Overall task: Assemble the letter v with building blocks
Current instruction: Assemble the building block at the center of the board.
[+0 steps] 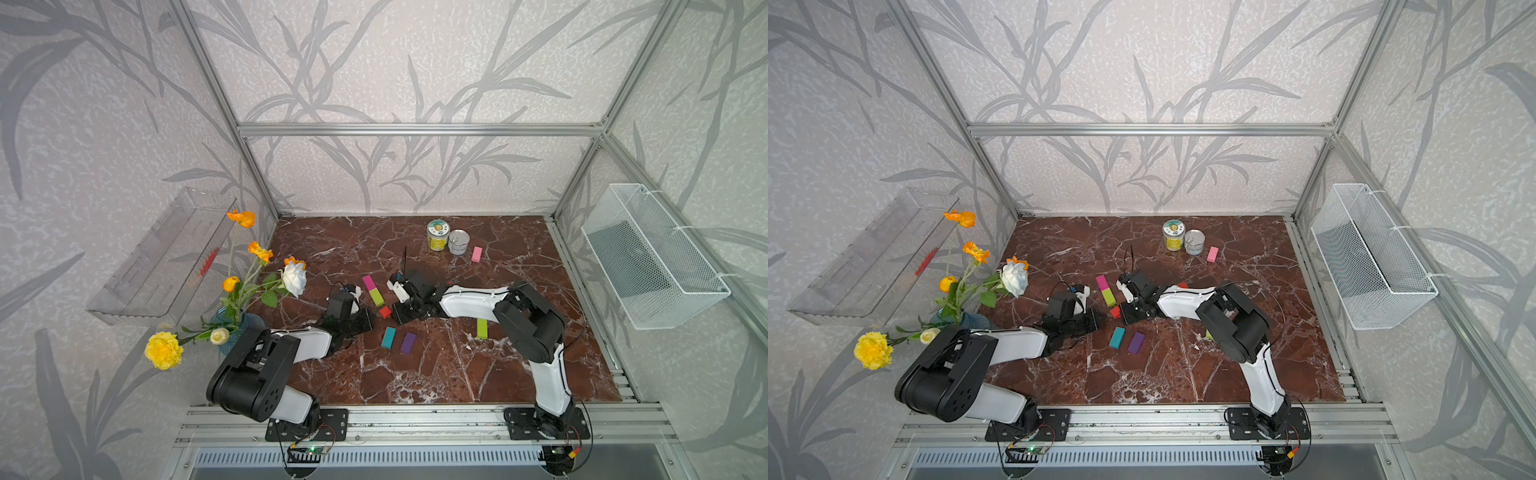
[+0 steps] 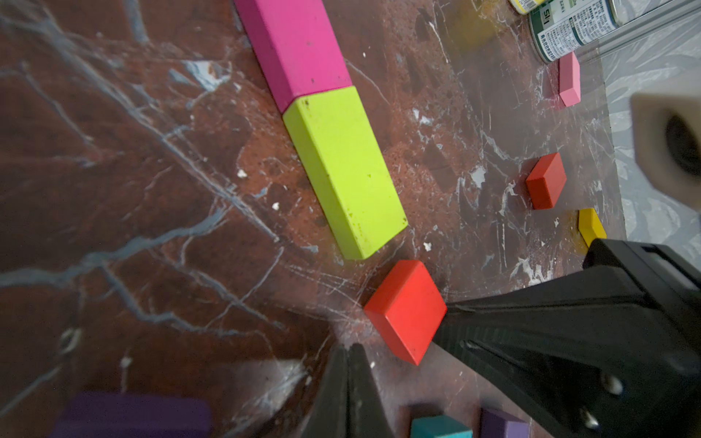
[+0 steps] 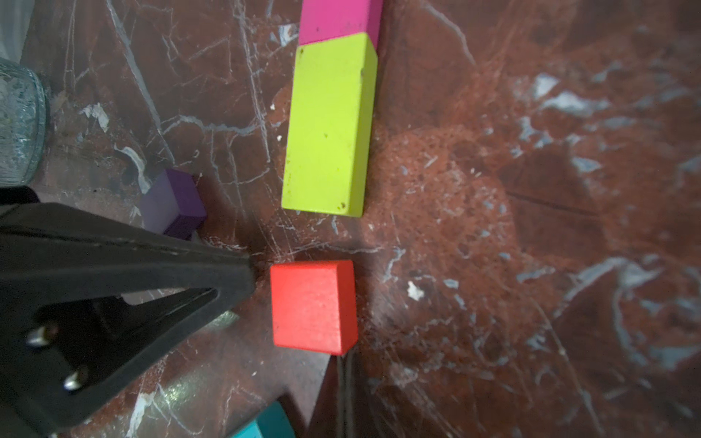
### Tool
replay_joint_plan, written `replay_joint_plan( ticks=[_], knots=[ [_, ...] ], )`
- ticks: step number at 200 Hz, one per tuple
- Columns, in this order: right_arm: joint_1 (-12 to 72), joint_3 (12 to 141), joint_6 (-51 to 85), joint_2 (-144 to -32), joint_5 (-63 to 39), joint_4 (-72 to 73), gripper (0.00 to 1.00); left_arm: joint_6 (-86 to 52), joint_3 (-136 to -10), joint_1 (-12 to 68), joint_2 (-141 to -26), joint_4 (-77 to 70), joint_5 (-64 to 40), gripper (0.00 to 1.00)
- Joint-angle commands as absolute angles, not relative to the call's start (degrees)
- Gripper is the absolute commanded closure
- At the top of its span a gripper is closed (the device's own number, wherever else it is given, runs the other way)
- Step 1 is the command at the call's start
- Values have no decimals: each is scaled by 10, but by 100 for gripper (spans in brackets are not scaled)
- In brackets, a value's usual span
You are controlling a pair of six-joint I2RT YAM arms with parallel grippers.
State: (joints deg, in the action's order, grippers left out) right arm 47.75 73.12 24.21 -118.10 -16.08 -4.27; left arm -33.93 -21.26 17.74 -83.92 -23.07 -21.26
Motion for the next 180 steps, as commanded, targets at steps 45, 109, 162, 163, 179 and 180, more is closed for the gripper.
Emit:
replay_joint_plan(
  ticks=[45, 109, 162, 163, 179, 180],
  knots=[
    [479, 737, 272, -1199, -184, -11, 100, -339, -215, 179, -857, -265, -236, 100],
    [479, 741, 277, -1208, -193, -9, 100, -347, -217, 179, -880, -274, -228, 100],
    [479, 748, 279, -1218, -196, -7, 100, -353, -218, 179, -892, -274, -215, 100],
    [479, 747, 279, -1219, -195, -7, 100, -353, -219, 179, -892, -274, -214, 100],
    [479, 749, 280, -1220, -194, -8, 100, -354, -219, 179, -894, -275, -214, 100],
    [479, 749, 280, -1220, -194, -8, 100, -354, -219, 179, -895, -275, -214, 100]
  ],
)
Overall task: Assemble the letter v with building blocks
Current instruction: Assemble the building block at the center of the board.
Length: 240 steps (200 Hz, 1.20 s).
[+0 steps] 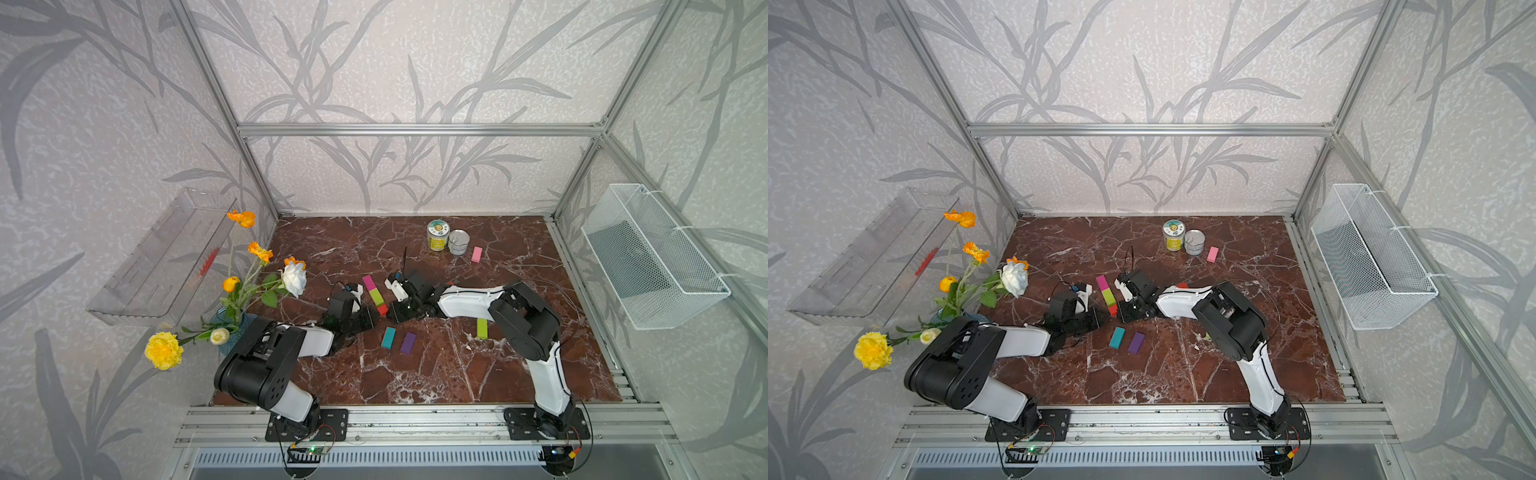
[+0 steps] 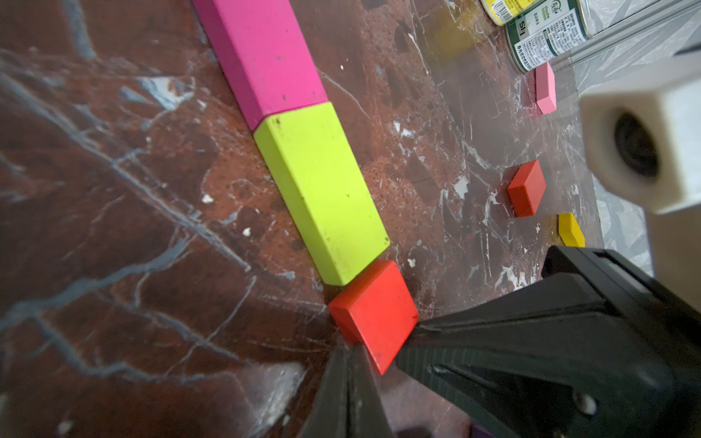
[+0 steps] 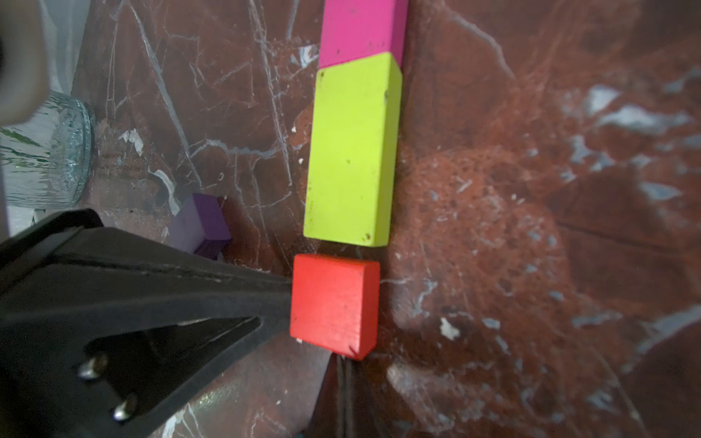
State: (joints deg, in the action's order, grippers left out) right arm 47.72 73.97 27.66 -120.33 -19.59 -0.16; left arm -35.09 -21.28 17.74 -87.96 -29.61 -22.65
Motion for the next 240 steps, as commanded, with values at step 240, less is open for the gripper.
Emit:
replay_joint_plan(
  ticks=[240],
  knots=[
    [475, 740, 262, -1197, -195, -3, 100, -356, -206, 178, -860, -253, -191, 100]
  ],
)
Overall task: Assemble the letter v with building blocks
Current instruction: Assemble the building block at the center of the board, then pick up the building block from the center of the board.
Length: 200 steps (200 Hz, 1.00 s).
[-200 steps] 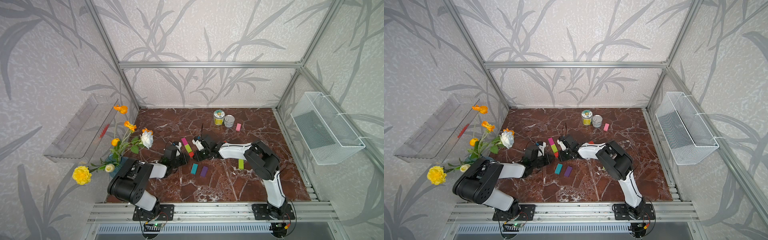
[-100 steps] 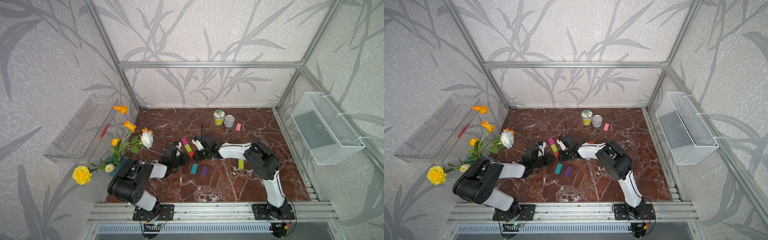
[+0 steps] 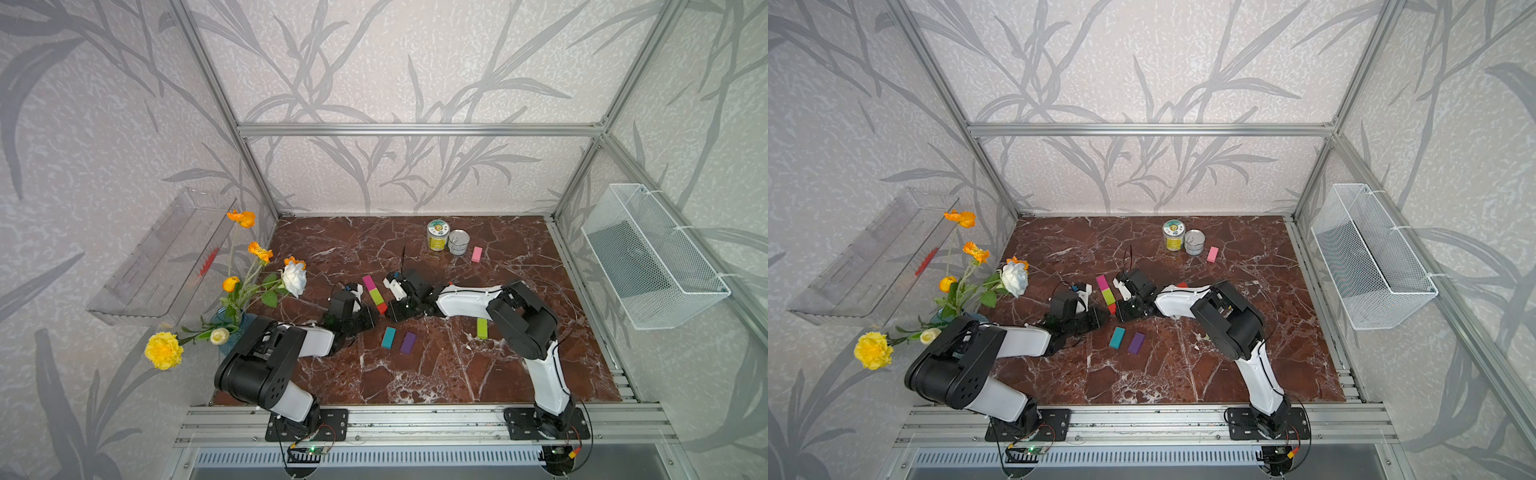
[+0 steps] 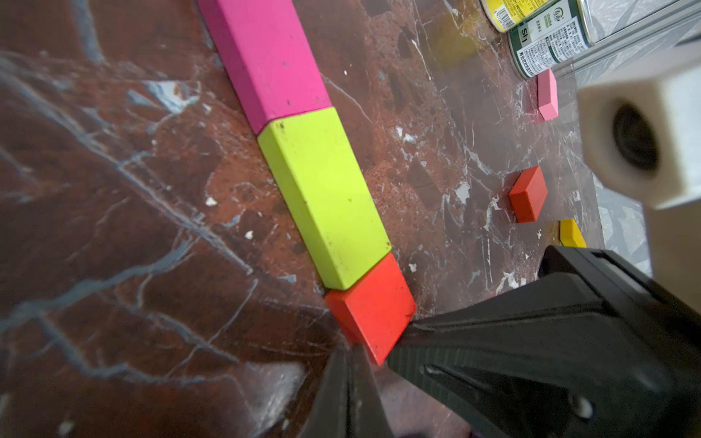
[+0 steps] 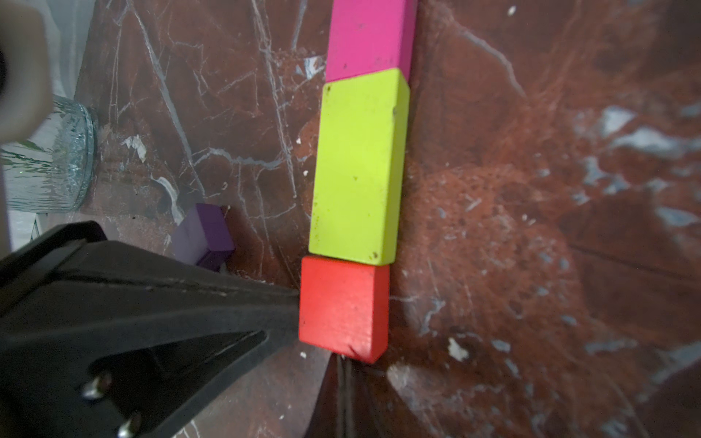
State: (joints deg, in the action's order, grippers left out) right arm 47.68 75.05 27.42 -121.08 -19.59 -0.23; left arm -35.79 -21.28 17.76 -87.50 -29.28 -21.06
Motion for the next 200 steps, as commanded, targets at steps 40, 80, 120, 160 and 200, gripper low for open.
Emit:
replay_joint_plan(
  ticks=[40, 80, 120, 160, 200],
  knots=[
    [475, 698, 219, -1141, -183, -12, 99, -347, -188, 179, -802, -216, -162, 100],
    [478, 658, 164, -1076, -158, -48, 92, -322, -188, 179, -751, -167, -151, 93],
    [501, 655, 63, -1026, -118, -136, 68, -311, -194, 180, -718, -139, -151, 79],
    [518, 686, 7, -1012, -73, -263, 48, -304, -211, 179, -726, -133, -162, 75],
    [527, 703, 4, -1007, -61, -336, 37, -306, -221, 179, -743, -138, -169, 75]
  ],
)
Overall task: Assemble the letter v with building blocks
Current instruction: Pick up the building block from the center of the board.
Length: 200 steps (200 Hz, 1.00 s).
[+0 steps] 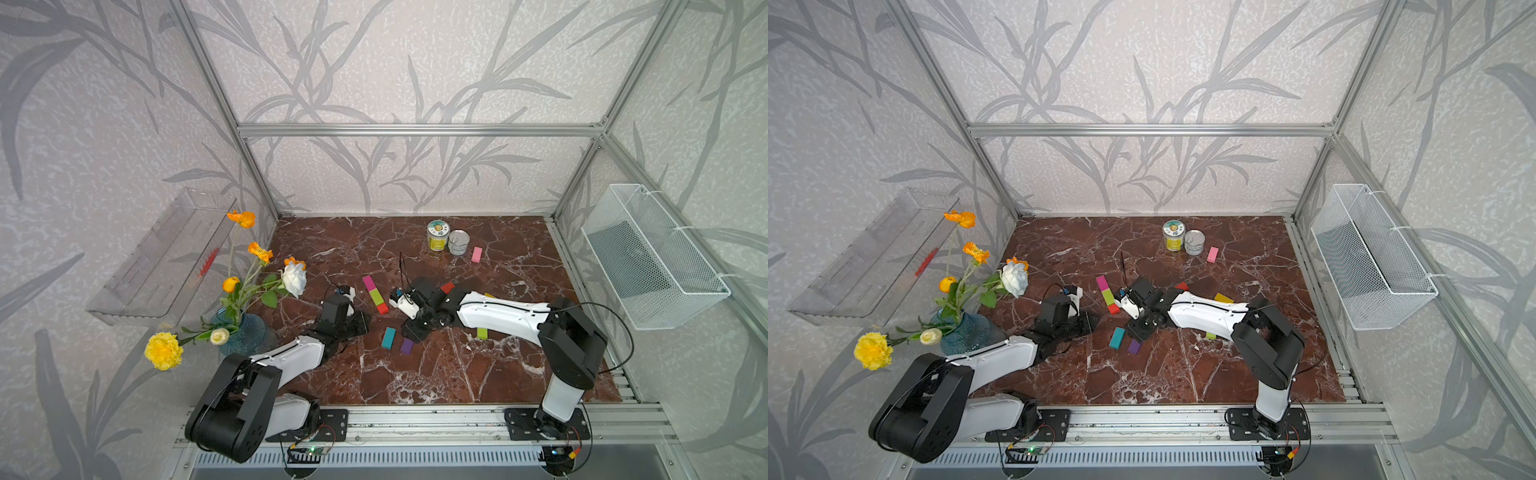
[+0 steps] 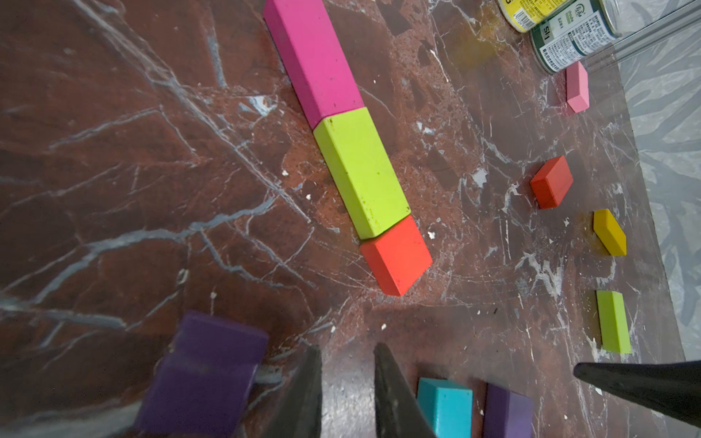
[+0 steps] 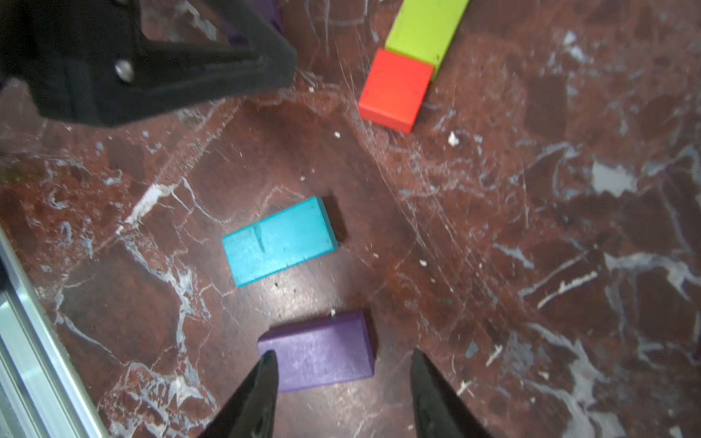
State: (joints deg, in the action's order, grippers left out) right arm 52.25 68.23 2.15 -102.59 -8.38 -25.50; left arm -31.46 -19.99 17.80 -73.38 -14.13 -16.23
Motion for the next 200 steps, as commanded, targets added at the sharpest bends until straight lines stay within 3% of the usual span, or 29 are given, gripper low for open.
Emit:
replay_joint_plan(
  ticks=[1, 39, 86, 200],
  knots=[
    [527, 704, 4, -1006, -61, -338, 37, -306, -222, 179, -743, -138, -169, 75],
    [550, 716, 1, -1010, -50, -377, 29, -306, -228, 179, -756, -142, -172, 75],
    [556, 672, -12, -1005, -75, -303, 13, -305, -223, 179, -751, -141, -169, 75],
    [564, 666, -58, -1044, -78, -255, 13, -318, -191, 179, -718, -144, -156, 75]
  ],
)
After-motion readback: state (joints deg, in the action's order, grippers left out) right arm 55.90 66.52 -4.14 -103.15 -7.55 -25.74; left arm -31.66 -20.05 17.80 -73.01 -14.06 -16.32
